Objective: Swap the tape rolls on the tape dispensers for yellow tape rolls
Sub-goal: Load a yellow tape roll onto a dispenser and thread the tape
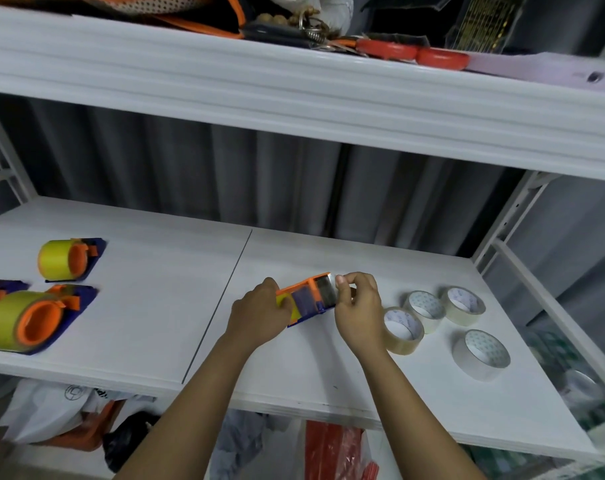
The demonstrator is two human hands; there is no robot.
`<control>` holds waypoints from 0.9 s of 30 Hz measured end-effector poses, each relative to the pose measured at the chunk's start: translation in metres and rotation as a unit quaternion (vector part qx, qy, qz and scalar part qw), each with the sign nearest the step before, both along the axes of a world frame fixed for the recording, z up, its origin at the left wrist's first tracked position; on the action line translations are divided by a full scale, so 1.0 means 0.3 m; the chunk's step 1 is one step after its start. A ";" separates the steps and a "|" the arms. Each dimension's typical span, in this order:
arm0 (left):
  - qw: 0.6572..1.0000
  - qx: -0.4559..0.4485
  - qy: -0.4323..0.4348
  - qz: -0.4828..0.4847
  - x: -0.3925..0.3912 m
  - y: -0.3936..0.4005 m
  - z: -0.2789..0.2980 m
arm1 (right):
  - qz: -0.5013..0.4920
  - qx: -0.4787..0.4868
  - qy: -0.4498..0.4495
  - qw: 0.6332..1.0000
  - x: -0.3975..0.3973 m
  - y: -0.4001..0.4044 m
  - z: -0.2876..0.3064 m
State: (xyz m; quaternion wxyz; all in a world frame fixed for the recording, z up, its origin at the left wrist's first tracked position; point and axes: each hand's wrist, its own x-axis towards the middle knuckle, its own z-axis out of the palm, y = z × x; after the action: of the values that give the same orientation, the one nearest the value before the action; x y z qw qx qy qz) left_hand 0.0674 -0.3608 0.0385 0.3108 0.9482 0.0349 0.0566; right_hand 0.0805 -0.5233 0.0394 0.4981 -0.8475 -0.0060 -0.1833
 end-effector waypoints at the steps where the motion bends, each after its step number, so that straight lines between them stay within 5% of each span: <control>1: 1.000 -0.008 -0.005 0.012 0.001 -0.009 -0.002 | -0.001 -0.004 -0.007 1.000 -0.001 0.002 0.002; 9: 0.991 -0.030 -0.084 0.096 0.001 -0.038 -0.032 | 0.019 0.045 0.007 0.999 -0.005 -0.013 0.016; 27: 0.989 -0.038 -0.084 0.114 0.024 -0.030 -0.009 | -0.005 0.047 -0.043 0.998 -0.018 -0.002 0.008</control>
State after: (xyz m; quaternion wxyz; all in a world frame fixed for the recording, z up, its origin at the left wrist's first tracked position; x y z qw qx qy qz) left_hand 0.0745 -0.3698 0.0359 0.3400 0.9174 0.1185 0.1696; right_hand 0.0751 -0.5240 0.0417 0.5361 -0.8143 -0.0148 -0.2219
